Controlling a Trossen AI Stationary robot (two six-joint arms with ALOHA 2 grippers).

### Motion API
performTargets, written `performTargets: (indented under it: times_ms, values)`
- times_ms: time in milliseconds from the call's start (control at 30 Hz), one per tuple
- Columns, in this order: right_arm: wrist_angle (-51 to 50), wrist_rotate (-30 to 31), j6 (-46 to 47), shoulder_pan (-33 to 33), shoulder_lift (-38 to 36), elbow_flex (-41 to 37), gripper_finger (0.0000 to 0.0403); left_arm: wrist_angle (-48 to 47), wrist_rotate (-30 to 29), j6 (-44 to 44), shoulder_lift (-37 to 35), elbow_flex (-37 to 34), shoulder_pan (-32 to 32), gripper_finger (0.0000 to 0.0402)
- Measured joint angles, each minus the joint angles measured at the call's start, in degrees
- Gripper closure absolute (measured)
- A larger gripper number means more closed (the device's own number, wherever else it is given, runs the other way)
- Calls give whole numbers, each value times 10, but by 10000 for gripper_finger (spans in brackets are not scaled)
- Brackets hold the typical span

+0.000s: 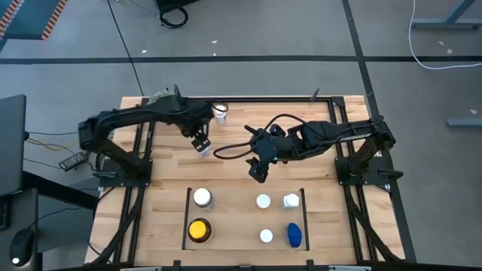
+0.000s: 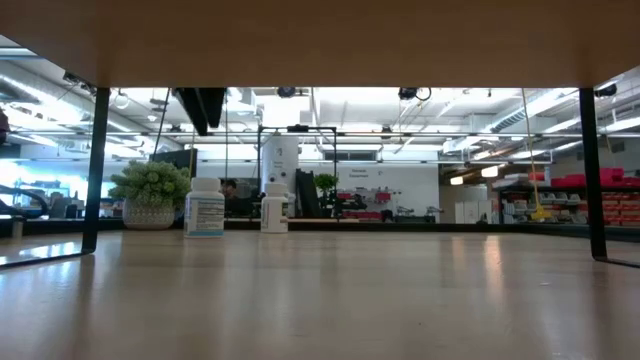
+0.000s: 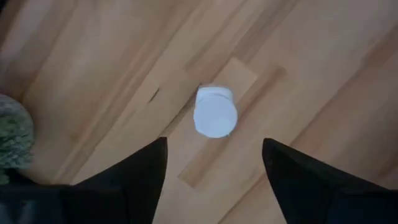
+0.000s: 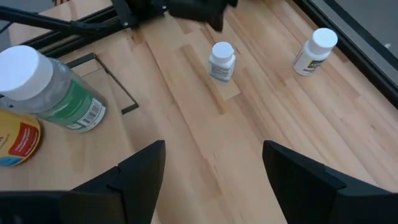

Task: Pick and place medicine bottles onto shelf by color
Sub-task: Put the white blue pill bottle on the shelf

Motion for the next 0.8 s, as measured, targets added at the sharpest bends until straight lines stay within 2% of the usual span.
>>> performTargets:
  times_ms: [233,533,800]
  values:
    - [0,24,-24,0,0,0,128,-1,5,20,75,0,1,93]
    - [-2,31,-44,-1,0,0,128,21,20,35,111,0,1,29]
    - [-5,32,-55,-1,0,0,128,22,20,35,124,-30,1,25]
